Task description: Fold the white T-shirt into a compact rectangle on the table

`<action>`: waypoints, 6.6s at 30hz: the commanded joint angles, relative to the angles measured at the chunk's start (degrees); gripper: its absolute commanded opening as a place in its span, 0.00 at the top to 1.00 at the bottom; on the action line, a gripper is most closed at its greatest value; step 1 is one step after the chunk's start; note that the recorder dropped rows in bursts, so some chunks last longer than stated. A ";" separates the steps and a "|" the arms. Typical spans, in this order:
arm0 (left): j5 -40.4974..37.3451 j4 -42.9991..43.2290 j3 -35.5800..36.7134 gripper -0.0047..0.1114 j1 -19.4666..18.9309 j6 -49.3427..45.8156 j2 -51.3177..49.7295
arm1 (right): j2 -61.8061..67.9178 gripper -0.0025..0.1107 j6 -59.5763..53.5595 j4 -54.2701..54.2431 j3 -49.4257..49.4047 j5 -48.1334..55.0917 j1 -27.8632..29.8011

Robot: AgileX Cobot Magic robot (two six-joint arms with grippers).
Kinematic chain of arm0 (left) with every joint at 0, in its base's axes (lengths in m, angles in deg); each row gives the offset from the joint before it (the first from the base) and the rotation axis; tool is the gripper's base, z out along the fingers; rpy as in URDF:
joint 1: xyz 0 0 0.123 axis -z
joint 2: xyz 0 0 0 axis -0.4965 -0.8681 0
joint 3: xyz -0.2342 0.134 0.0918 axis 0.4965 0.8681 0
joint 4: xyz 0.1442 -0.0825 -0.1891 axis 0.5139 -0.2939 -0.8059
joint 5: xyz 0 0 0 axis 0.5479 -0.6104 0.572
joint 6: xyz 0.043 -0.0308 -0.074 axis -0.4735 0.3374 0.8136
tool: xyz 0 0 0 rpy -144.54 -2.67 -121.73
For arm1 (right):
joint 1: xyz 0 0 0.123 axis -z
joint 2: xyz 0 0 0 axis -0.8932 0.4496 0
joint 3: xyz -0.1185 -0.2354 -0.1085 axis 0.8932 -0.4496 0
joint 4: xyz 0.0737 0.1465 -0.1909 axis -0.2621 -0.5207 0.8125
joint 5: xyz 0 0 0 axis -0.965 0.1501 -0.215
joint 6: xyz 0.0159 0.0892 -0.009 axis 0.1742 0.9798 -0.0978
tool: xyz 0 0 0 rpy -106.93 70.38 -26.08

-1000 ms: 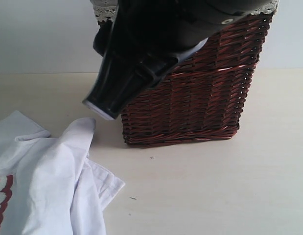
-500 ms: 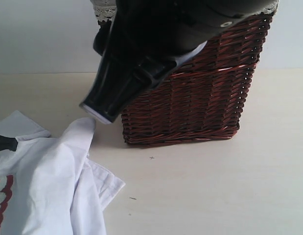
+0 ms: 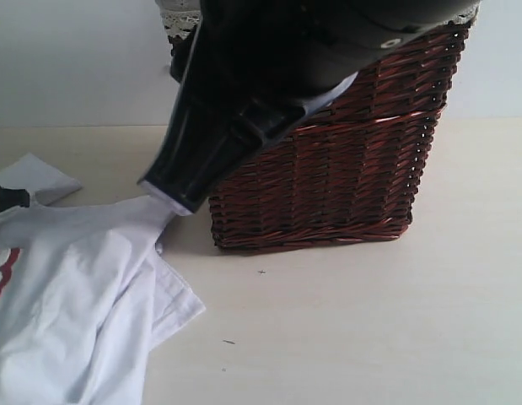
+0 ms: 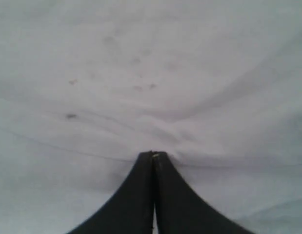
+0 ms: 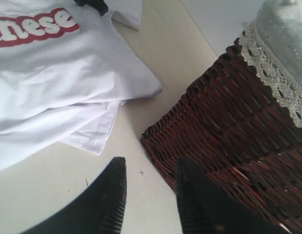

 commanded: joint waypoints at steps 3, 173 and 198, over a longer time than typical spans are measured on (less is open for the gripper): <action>0.14 0.47 -8.72 0.96 -3.87 7.83 -6.38 | -0.39 0.68 0.37 0.29 0.05 0.10 0.22; -17.75 -31.13 -7.88 0.96 -10.57 -30.01 6.14 | 26.73 0.98 -14.99 -31.35 -13.63 -29.92 16.80; -30.28 -20.56 21.13 0.89 13.20 -50.05 37.49 | -4.60 0.75 -11.82 -21.98 -6.22 -6.11 16.94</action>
